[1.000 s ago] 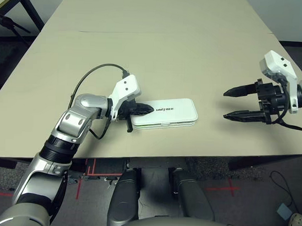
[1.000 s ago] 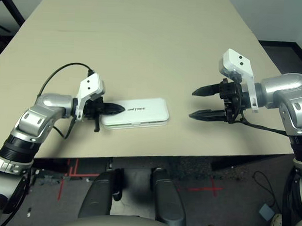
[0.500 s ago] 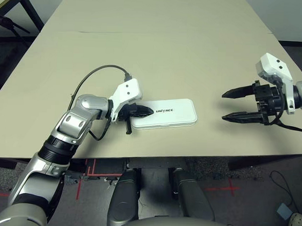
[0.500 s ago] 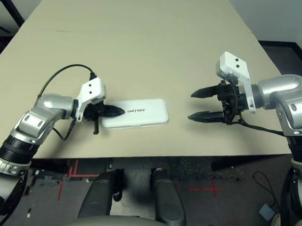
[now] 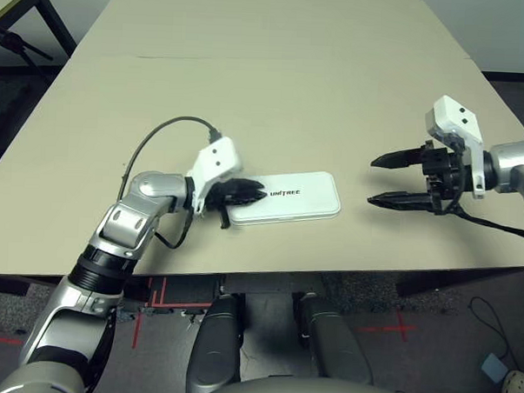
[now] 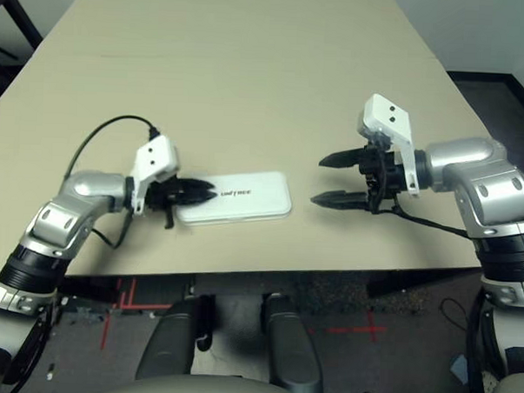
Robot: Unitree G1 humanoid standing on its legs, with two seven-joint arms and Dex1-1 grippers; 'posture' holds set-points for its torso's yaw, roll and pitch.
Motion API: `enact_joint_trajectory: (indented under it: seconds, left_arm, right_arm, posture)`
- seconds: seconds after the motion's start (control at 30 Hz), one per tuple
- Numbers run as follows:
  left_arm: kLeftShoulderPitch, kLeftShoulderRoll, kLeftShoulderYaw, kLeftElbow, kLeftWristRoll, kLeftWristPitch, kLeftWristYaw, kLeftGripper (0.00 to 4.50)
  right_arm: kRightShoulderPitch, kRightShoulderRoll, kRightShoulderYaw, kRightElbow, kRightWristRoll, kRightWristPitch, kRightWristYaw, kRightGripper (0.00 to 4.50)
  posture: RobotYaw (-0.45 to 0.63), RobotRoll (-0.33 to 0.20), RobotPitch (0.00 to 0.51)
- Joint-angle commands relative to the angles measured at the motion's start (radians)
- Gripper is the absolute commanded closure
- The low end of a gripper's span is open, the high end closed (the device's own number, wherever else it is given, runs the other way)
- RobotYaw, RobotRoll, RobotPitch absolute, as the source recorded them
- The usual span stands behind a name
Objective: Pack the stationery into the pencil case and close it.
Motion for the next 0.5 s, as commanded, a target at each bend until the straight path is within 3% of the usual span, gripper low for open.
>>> enact_joint_trajectory:
  seconds: [0.03,0.13,0.23,0.33,0.5]
  left_arm:
    - [-0.001,-0.043,0.135,0.005,-0.058,-0.024,0.106,1.20]
    - [-0.025,-0.065,0.241,0.068,-0.053,-0.069,0.222,0.06]
    - [-0.051,-0.069,0.307,0.137,-0.046,-0.117,0.295,0.02]
    - [-0.109,-0.043,0.408,0.313,-0.018,-0.231,0.409,0.02]
    - [-0.155,-0.016,0.453,0.499,0.007,-0.369,0.475,0.02]
  right_arm:
    - [-0.012,0.052,-0.050,0.043,-0.017,-0.034,-0.111,0.00]
    - [-0.018,0.109,-0.084,0.090,-0.033,-0.065,-0.218,0.00]
    - [-0.031,0.158,-0.114,0.141,-0.047,-0.097,-0.312,0.00]
    - [-0.078,0.237,-0.188,0.272,-0.078,-0.211,-0.503,0.00]
    - [-0.142,0.282,-0.272,0.444,-0.109,-0.354,-0.695,0.00]
  posture:
    - [-0.05,0.000,0.175]
    - [-0.05,0.000,0.174]
    - [-0.04,0.000,0.170]
    - [-0.03,0.000,0.159]
    - [-0.04,0.000,0.147]
